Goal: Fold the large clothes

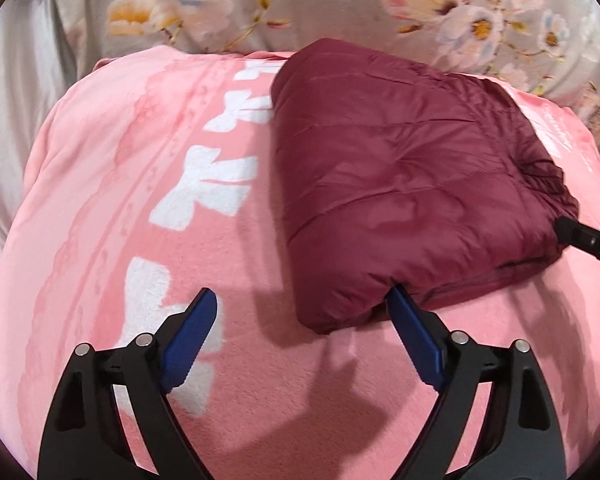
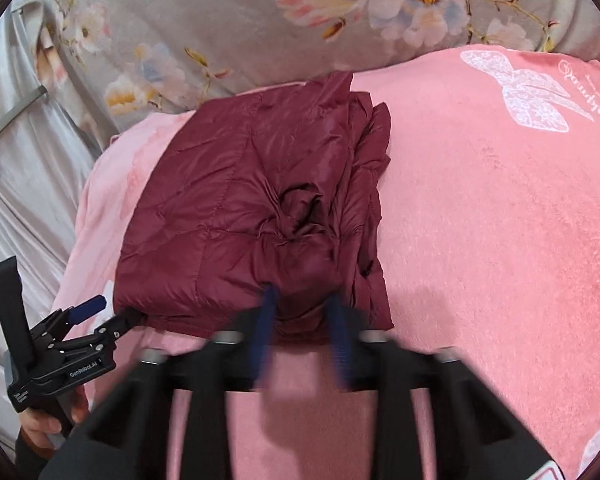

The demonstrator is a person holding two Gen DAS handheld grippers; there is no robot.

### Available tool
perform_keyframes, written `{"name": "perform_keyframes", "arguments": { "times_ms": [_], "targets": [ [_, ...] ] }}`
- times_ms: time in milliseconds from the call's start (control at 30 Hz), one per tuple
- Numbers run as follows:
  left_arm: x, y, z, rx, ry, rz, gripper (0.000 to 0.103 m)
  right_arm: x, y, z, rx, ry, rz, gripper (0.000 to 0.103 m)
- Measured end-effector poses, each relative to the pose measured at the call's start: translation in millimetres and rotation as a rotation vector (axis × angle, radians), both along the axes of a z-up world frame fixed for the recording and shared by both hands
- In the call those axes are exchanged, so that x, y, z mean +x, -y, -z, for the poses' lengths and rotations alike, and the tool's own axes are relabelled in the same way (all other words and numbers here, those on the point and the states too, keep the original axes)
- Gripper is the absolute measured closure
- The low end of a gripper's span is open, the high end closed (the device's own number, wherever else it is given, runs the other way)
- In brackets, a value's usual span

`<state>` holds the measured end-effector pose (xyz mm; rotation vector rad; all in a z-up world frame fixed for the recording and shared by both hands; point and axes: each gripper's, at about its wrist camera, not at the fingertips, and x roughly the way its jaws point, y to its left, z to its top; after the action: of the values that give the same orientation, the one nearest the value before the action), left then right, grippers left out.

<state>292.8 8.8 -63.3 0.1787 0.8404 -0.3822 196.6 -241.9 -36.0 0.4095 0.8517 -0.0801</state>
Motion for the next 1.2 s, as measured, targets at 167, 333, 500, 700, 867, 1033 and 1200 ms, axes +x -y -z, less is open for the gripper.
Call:
{"name": "perform_keyframes", "arguments": {
  "times_ms": [167,333,500,700,867,1033,1200],
  "targets": [
    [2,2,-3,0.022,0.026,-0.006,0.018,-3,1,-20,-0.018,0.068,0.010,0.101],
    [3,9,-3,0.056,0.030,-0.011,0.018,-4,0,-16,-0.086,0.043,0.028,0.101],
    [5,10,8,0.057,-0.008,-0.023,0.019,-3,8,22,-0.056,-0.058,0.045,0.101],
    [7,8,18,0.034,-0.045,-0.053,0.023,1,7,36,-0.069,-0.084,0.046,0.101],
    [7,9,20,0.034,-0.055,-0.070,0.023,6,-1,41,-0.133,-0.088,0.030,0.101],
    [5,-1,13,0.009,-0.087,-0.092,0.023,5,0,39,-0.154,-0.115,-0.009,0.101],
    [-9,-33,-22,-0.028,-0.037,-0.100,0.023,-15,17,22,-0.145,-0.183,0.037,0.099]
  ]
}}
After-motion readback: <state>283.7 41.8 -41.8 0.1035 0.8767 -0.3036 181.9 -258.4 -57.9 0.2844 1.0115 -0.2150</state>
